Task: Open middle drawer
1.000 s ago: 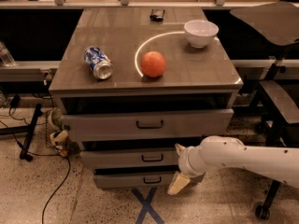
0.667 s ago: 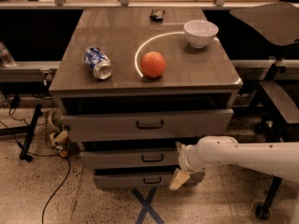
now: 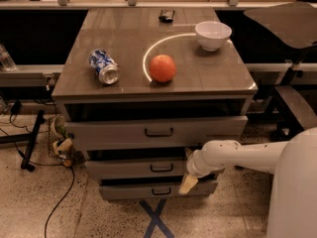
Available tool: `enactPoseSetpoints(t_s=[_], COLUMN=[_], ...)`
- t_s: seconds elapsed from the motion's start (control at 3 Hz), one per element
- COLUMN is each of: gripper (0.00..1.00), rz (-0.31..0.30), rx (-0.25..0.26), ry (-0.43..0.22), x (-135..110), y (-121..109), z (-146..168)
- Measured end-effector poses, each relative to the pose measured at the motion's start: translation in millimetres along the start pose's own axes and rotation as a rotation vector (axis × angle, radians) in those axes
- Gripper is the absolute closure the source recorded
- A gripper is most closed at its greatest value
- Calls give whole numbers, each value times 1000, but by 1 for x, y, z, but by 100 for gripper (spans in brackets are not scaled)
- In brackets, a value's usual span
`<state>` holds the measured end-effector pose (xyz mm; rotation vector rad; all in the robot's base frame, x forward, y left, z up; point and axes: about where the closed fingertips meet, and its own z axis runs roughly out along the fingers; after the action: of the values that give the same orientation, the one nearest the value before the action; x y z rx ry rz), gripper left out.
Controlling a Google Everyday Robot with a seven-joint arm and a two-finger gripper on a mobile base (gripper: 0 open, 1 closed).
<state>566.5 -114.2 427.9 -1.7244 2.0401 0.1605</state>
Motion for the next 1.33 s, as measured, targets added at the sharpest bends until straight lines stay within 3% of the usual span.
enactPoseSetpoints(t_s=[0.33, 0.67, 1.0, 1.33], gripper=[26, 65, 87, 100], rz=[1, 30, 30, 30], rx=[7, 20, 20, 20], ry=[4, 23, 23, 23], x=[3, 18, 15, 14], y=[-8, -1, -2, -3], z=[8, 3, -2, -5])
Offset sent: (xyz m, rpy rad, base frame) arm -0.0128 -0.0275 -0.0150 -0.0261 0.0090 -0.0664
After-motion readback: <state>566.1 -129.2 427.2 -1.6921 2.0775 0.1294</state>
